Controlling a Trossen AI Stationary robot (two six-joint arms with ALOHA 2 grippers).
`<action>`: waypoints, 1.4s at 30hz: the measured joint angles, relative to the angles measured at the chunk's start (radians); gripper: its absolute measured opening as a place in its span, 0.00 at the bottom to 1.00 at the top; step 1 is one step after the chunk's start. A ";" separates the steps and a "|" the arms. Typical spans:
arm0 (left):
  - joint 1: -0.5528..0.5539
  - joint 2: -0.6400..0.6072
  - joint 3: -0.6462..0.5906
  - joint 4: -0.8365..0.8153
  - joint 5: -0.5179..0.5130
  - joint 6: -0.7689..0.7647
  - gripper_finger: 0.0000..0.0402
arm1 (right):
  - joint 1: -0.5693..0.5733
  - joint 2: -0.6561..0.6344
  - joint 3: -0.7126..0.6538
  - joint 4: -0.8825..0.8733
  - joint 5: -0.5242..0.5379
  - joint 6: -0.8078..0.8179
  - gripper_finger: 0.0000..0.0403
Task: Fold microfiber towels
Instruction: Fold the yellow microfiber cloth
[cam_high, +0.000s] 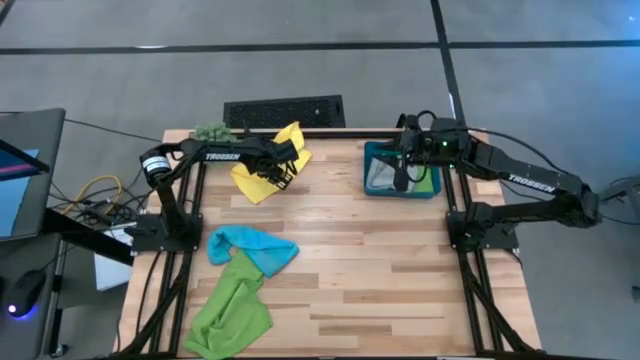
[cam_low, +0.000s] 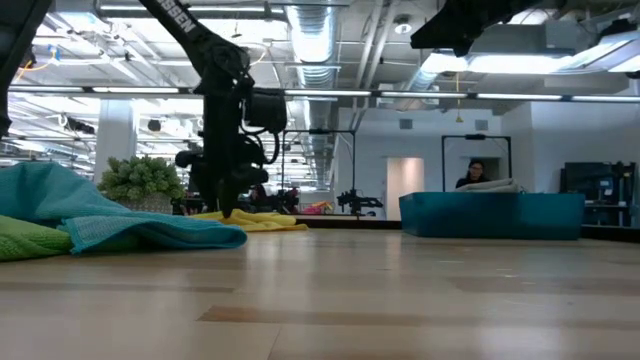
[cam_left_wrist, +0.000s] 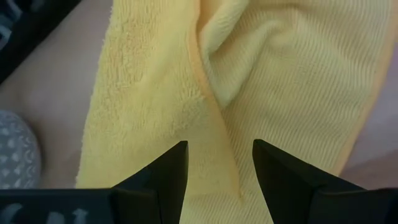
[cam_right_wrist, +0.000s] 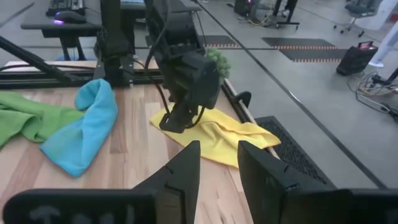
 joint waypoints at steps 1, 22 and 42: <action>0.000 0.000 -0.010 0.015 0.000 0.000 0.43 | 0.000 0.000 0.000 0.000 0.000 0.000 0.33; 0.000 0.000 -0.087 0.114 -0.122 0.026 0.32 | 0.000 0.000 0.000 0.004 0.002 0.001 0.33; 0.040 -0.049 -0.085 0.072 -0.019 0.147 0.00 | 0.000 0.000 0.000 0.007 0.002 0.019 0.33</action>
